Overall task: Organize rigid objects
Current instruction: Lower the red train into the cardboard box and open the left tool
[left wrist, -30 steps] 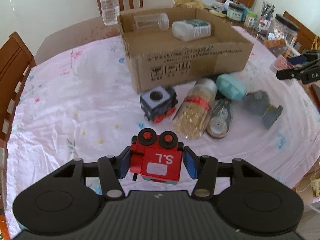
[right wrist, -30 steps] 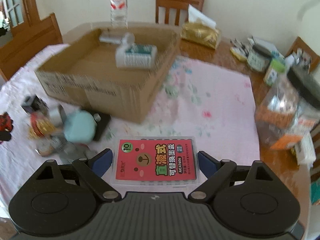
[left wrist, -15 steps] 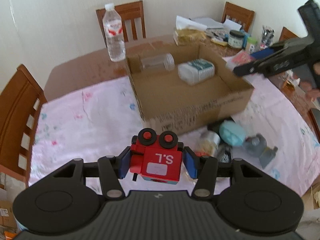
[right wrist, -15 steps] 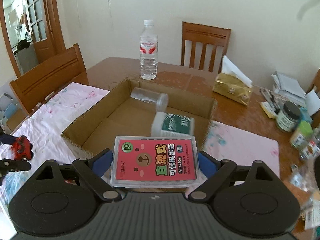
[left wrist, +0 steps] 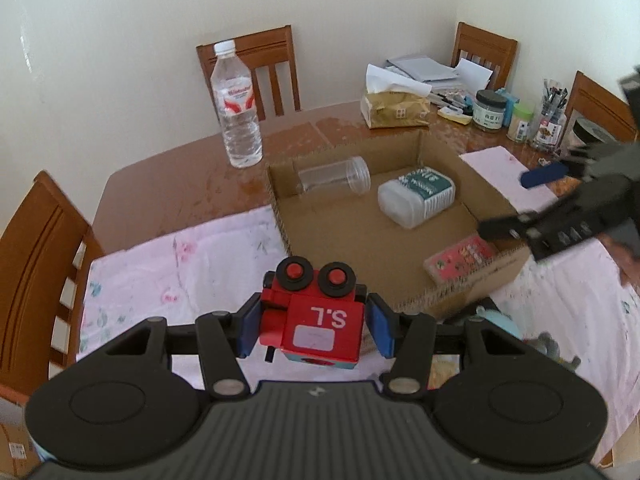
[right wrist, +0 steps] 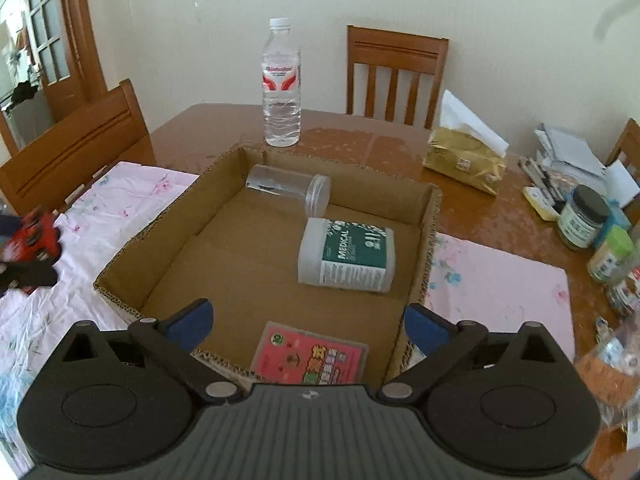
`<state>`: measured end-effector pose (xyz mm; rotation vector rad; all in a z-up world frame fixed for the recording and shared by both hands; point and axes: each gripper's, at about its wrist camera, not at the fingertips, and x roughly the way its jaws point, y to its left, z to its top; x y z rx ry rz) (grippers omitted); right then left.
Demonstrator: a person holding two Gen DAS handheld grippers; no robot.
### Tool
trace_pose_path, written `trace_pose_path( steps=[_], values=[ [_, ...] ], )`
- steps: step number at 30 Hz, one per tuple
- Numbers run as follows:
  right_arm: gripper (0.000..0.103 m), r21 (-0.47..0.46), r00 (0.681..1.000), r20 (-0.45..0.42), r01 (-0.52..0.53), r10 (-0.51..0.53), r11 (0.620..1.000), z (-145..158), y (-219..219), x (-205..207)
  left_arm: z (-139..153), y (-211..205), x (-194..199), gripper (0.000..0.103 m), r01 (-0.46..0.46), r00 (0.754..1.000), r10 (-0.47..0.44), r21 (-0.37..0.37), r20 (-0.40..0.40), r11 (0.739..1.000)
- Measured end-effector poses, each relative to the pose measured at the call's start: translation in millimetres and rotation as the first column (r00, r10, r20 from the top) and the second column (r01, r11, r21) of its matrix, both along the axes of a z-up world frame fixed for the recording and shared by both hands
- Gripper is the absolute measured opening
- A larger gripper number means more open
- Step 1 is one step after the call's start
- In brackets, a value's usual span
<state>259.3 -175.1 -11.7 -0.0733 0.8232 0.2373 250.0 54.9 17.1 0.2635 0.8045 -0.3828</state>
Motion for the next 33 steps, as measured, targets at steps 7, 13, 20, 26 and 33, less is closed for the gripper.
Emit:
trace_pose_path(
  steps=[7,13,20,26,33],
  values=[
    [0.103,0.025,0.997,-0.007,0.082,-0.081,0.996,10.4,-11.2,-35.5,0.3,-22.7,36.4,0.054,0.043,0.999,-0.043,0.002,0.004,0.999],
    [0.103,0.010,0.990,-0.023,0.137,-0.137,0.990,8.3,-19.5,-56.8,-11.4,-44.9,73.9,0.054,0.074,0.997,-0.074,0.014,-0.016,0.997],
    [0.103,-0.011,0.982,-0.035,0.185,-0.185,0.983,6.1,-31.3,-69.5,-31.5,-63.7,111.2,0.054,0.066,0.997,-0.065,0.041,-0.034,0.997],
    [0.103,-0.018,0.975,-0.052,0.214,-0.215,0.977,1.0,-37.6,-70.9,-31.2,-59.7,126.7,0.095,0.004,1.000,-0.004,0.012,-0.001,1.000],
    [0.103,-0.018,0.974,-0.061,0.219,-0.219,0.976,-4.2,-39.4,-68.9,-20.3,-46.1,112.3,0.098,-0.034,0.998,0.034,0.004,0.052,0.999]
  ],
)
